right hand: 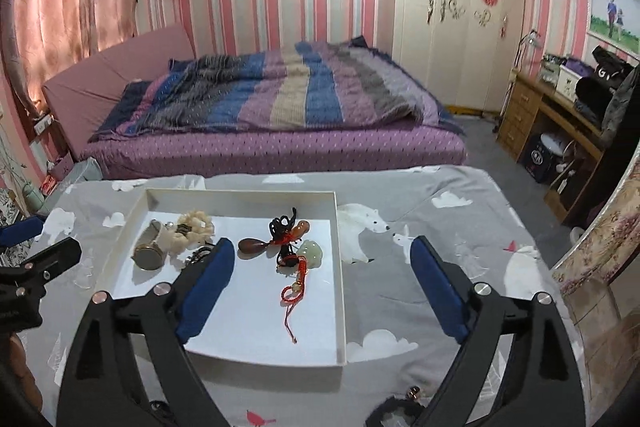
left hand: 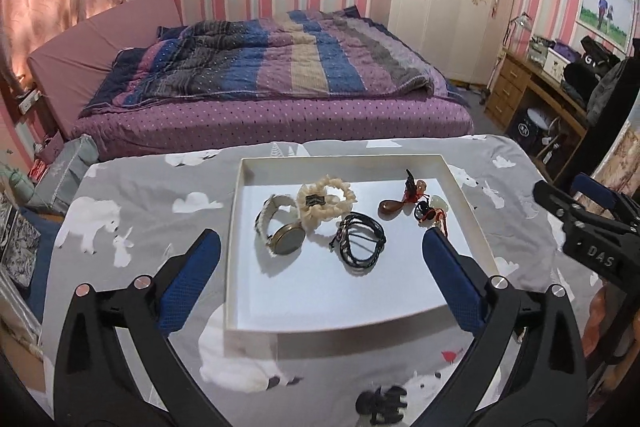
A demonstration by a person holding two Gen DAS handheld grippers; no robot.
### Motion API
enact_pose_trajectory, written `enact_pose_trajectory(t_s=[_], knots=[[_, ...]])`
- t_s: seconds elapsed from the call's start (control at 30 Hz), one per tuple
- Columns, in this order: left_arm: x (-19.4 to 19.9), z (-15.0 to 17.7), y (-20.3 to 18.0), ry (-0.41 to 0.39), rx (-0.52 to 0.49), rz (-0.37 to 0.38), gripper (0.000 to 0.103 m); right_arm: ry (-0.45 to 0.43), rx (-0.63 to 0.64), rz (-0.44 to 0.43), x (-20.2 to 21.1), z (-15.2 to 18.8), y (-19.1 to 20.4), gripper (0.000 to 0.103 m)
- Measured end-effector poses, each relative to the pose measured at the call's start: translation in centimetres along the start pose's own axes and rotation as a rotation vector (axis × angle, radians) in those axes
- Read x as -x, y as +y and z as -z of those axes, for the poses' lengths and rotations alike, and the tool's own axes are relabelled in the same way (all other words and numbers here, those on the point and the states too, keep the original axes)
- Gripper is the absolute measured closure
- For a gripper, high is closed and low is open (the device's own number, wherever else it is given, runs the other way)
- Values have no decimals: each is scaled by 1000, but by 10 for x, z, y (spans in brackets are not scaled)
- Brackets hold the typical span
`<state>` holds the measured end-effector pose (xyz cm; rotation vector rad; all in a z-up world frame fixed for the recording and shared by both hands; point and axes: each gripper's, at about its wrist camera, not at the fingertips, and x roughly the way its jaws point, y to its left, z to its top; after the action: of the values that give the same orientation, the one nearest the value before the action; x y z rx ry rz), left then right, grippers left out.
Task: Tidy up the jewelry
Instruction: 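Open both tools to release the bracelet and charm into the tray, then move the left tool to the black claw clip while the right tool approaches the black scrunchie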
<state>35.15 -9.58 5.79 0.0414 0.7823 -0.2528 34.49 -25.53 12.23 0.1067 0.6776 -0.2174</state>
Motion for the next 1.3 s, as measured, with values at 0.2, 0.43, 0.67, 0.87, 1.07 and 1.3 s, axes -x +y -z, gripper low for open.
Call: enact_pose_trajectory(t_s=[0.2,0.43,0.67,0.87,1.07,1.3], knots=[[28,22,3,-34,11,-7,3,-44,20,-1,37,14,2,6],[53,46,-7,-66,2,-26,3,-45,20,-16,63,38,-4,5],[78,67,-23,-113,-37,-59,3,-47,26,5,82,56,-19,5],[92,68,-31,-162,-67,-84,3,-69,-27,5,95,58,-42,5],[92,78,-38,-209,-91,-100,3,-31,-36,-48,89,71,-59,5],[58,100,-34,-72,-77,-41,3,45,-1,7,69,102,-67,5]])
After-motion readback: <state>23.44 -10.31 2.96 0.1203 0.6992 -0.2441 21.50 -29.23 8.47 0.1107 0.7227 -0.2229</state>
